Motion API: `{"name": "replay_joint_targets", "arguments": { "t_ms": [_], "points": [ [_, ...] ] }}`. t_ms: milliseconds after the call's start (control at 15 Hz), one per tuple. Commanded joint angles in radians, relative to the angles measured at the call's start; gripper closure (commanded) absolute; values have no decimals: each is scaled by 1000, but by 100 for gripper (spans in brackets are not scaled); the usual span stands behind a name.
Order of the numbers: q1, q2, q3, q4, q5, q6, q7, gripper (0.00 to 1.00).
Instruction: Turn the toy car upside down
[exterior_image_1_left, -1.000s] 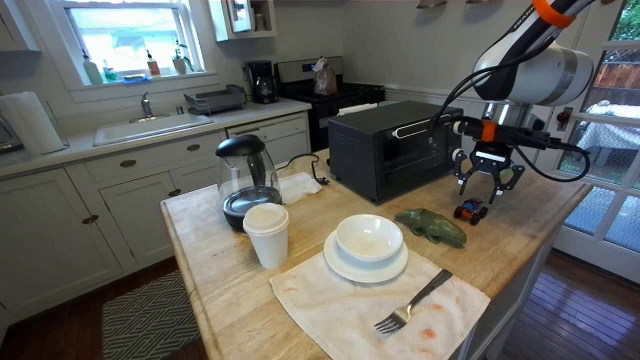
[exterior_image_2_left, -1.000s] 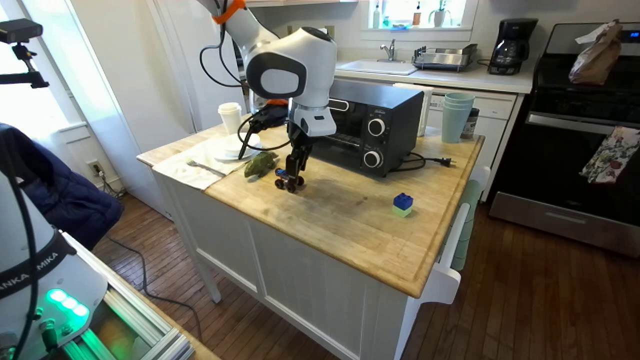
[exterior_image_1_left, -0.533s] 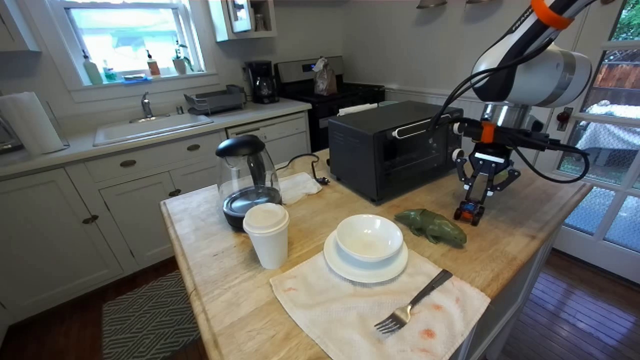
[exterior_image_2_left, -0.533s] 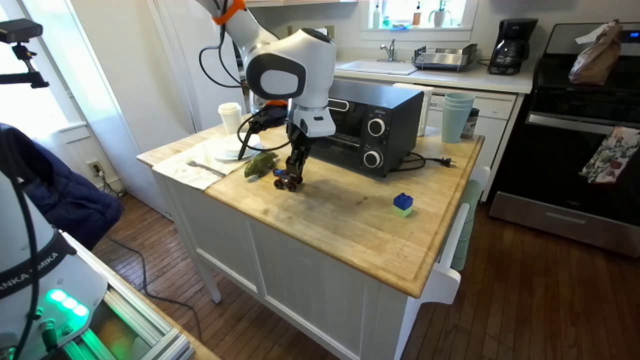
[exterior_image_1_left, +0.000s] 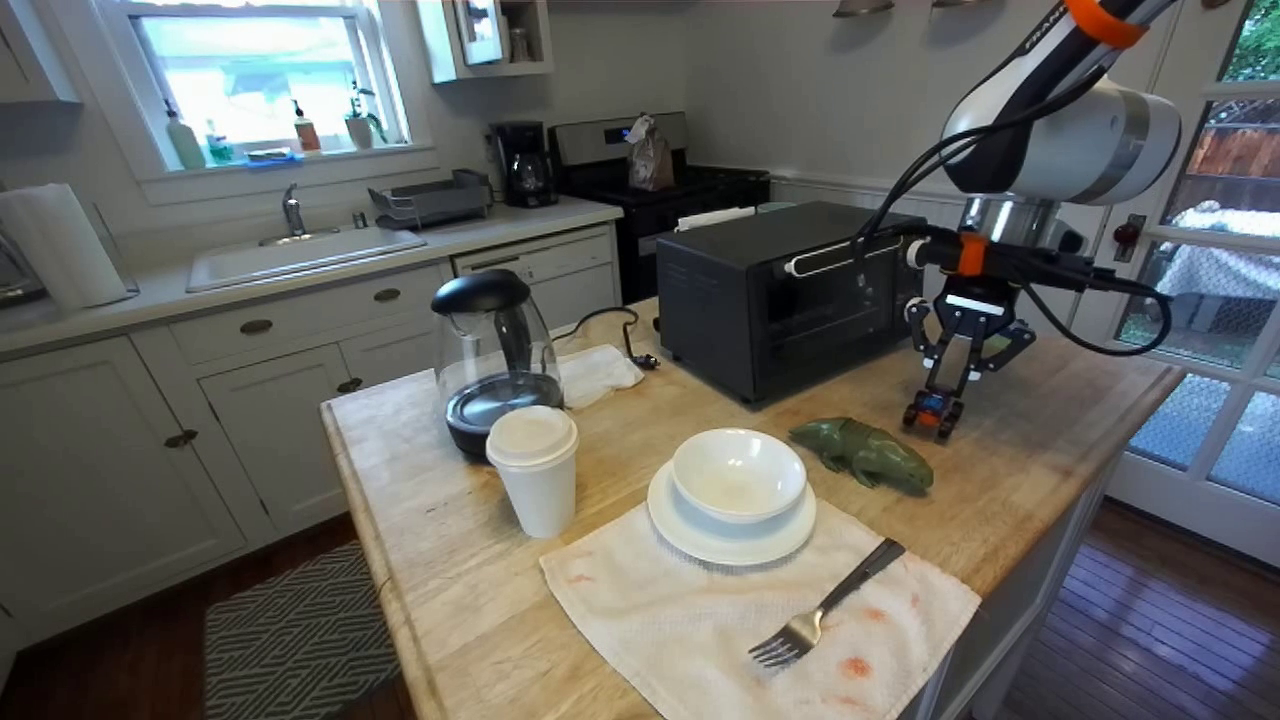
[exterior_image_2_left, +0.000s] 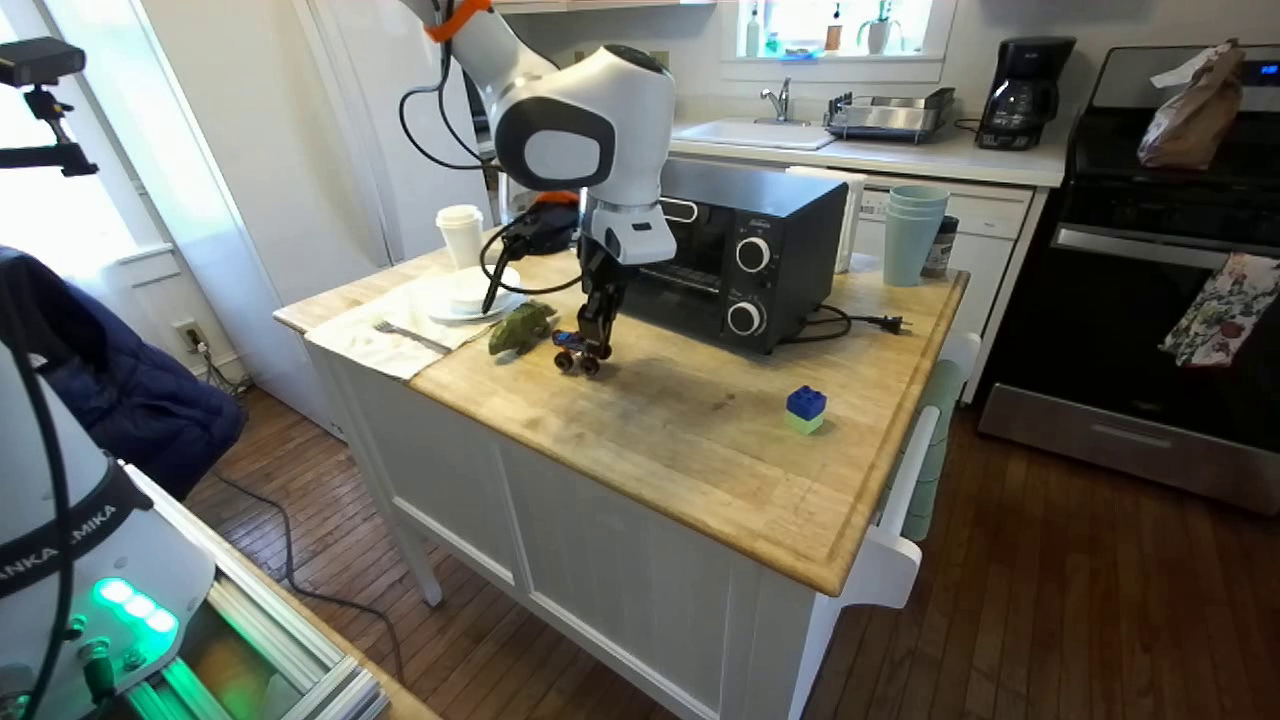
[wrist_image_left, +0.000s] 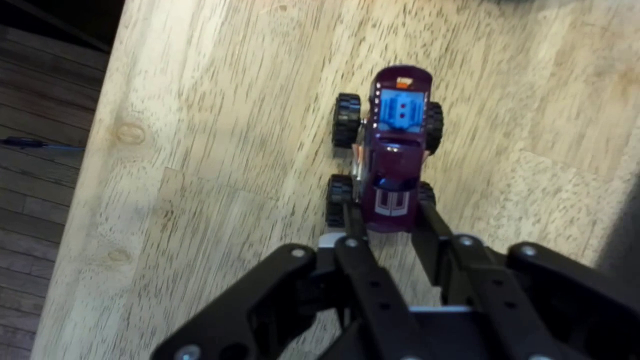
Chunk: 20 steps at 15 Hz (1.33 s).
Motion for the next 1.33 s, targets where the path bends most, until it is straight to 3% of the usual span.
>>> {"name": "replay_joint_targets", "arguments": {
  "t_ms": [0,200,600,1067,1267],
  "points": [
    [47,-33,-40,-9,-80,51,91,93],
    [96,-38,-86,-15,-232,107,189,93],
    [232,-25,-215,-15,-687,181,488,93],
    [316,8,-284,-13,-1075,248,842,93],
    [341,34,-308,-5,-1294,273,1038,93]
  ]
}}
